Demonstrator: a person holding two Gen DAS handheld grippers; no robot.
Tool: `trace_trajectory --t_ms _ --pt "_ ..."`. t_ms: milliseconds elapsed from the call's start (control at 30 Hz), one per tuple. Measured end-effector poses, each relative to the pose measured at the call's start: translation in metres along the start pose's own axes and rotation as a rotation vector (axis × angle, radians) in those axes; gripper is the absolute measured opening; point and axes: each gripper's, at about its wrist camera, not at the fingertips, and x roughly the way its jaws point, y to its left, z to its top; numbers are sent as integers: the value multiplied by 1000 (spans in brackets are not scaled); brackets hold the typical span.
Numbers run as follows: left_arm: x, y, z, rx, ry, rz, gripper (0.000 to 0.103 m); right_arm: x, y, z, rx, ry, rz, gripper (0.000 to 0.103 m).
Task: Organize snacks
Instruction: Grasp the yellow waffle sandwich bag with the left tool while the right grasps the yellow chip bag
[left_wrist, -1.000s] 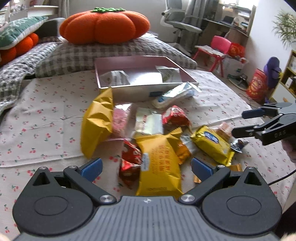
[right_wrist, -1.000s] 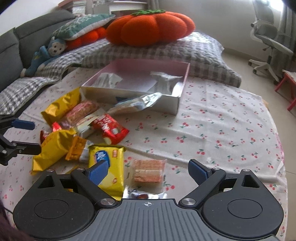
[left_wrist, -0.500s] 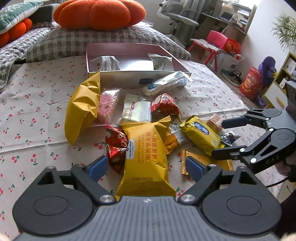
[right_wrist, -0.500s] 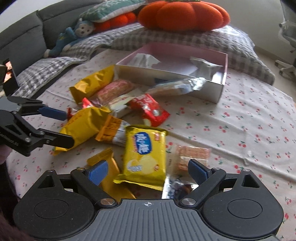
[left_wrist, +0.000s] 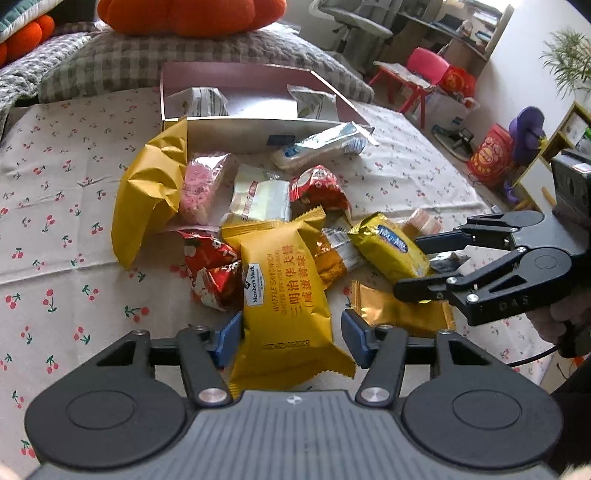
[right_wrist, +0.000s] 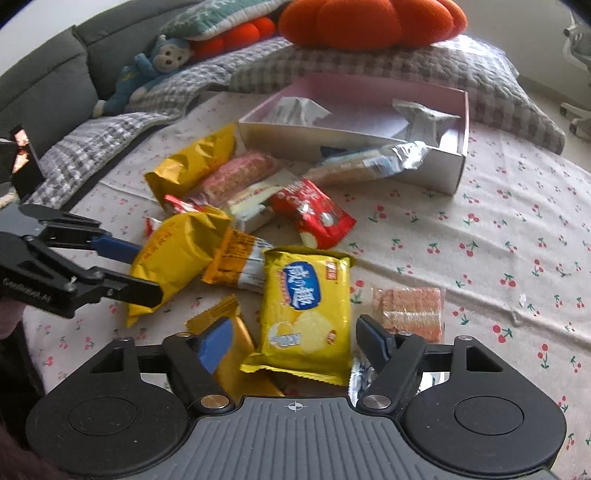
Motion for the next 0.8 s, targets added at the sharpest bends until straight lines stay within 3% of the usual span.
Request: trace_trajectory --t_ms 300,400,800 --pt "10 0 5 -29 17 19 49 10 -3 3 12 -1 -62 60" --pt "10 0 5 -38 14 23 45 11 0 6 -3 -1 -76 51" --pt "-10 -5 14 -27 -29 34 37 -3 -3 9 14 -32 -90 51"
